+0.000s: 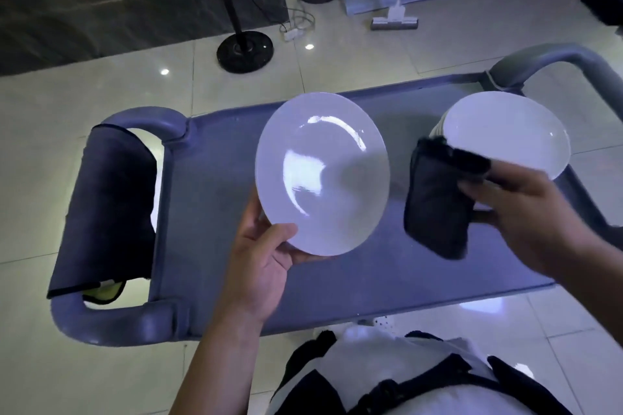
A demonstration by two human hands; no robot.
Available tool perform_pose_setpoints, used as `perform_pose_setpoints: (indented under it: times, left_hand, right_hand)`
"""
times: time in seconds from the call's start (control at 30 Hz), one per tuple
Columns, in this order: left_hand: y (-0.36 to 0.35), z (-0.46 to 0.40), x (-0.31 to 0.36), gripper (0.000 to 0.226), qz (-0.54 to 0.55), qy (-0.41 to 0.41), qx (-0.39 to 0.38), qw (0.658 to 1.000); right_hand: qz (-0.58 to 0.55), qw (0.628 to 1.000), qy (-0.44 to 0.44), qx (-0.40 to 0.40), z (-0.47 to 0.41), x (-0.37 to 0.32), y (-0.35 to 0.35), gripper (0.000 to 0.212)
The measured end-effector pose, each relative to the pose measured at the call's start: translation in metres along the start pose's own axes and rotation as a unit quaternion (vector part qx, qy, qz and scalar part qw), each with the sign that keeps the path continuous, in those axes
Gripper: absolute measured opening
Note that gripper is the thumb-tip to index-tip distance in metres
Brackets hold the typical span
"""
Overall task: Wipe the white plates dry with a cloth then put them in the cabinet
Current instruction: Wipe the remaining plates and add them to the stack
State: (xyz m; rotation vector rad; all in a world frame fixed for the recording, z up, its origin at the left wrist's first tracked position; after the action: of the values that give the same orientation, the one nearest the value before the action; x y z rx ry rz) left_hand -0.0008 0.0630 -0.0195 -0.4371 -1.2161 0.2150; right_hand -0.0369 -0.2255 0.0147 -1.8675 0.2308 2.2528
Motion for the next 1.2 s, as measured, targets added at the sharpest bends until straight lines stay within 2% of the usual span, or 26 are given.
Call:
perform_pose_setpoints:
  times: [0.03,0.07,0.1,0.17,0.2,0.3,0.47,0.57,0.7,0.83,1.03,1.2]
  left_hand:
    - [-0.006,0.002,0.000,0.061,-0.009,0.002,0.002,1.000]
    - [-0.012,0.003,-0.001,0.061,-0.018,0.005,0.003,1.000]
    - [-0.018,0.005,-0.001,0.062,-0.028,0.009,0.002,1.000]
    - [-0.033,0.008,-0.004,0.062,-0.044,0.014,-0.004,0.999]
    - [-0.042,0.010,-0.005,0.061,-0.045,0.016,-0.007,0.999]
    - [-0.061,0.017,-0.005,0.061,-0.028,0.014,-0.013,0.999]
    - [-0.076,0.033,-0.008,0.066,-0.006,0.020,0.010,1.000]
    - [-0.087,0.041,-0.012,0.066,-0.009,0.017,0.030,0.999]
    - [-0.091,0.046,-0.009,0.067,-0.001,-0.008,0.074,0.997]
    - [-0.094,0.059,-0.016,0.064,0.022,-0.015,0.116,0.993]
    - [-0.103,0.069,-0.030,0.060,0.017,-0.016,0.149,0.989]
    - [-0.108,0.073,-0.039,0.056,0.014,-0.035,0.178,0.983]
  right_hand:
    - [0.013,0.999,0.032,0.007,-0.007,-0.009,0.001,0.009]
    - [0.061,0.994,0.089,0.014,-0.012,-0.023,-0.003,0.034]
    - [0.110,0.981,0.157,0.015,-0.018,-0.036,-0.010,0.046]
    - [0.189,0.946,0.264,-0.009,-0.025,-0.055,-0.031,0.046]
    - [0.213,0.936,0.278,-0.042,-0.026,-0.061,-0.044,0.043]
    - [0.256,0.910,0.268,-0.186,-0.028,-0.047,-0.069,0.049]
    - [0.363,0.885,0.252,-0.147,-0.031,-0.023,-0.075,0.069]
    - [0.408,0.865,0.263,-0.126,-0.028,-0.008,-0.084,0.072]
    - [0.381,0.869,0.254,-0.186,-0.020,0.011,-0.085,0.073]
    - [0.371,0.858,0.263,-0.238,-0.001,0.026,-0.070,0.074]
    - [0.404,0.825,0.252,-0.303,0.018,0.045,-0.033,0.074]
    - [0.433,0.776,0.265,-0.375,0.029,0.042,0.000,0.076]
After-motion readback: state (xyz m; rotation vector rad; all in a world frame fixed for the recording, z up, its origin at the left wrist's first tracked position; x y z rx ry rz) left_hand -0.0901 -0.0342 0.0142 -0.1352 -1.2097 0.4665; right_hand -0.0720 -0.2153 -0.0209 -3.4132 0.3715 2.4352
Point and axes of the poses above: each hand's wrist, its own z-axis away from the middle knuckle, its own y-axis out of the back of the hand, x = y × z, the point moved 2 cm from there along -z, towards the middle knuckle, and after that the axes turned 1 degree about -z, right-handed, at the moved point
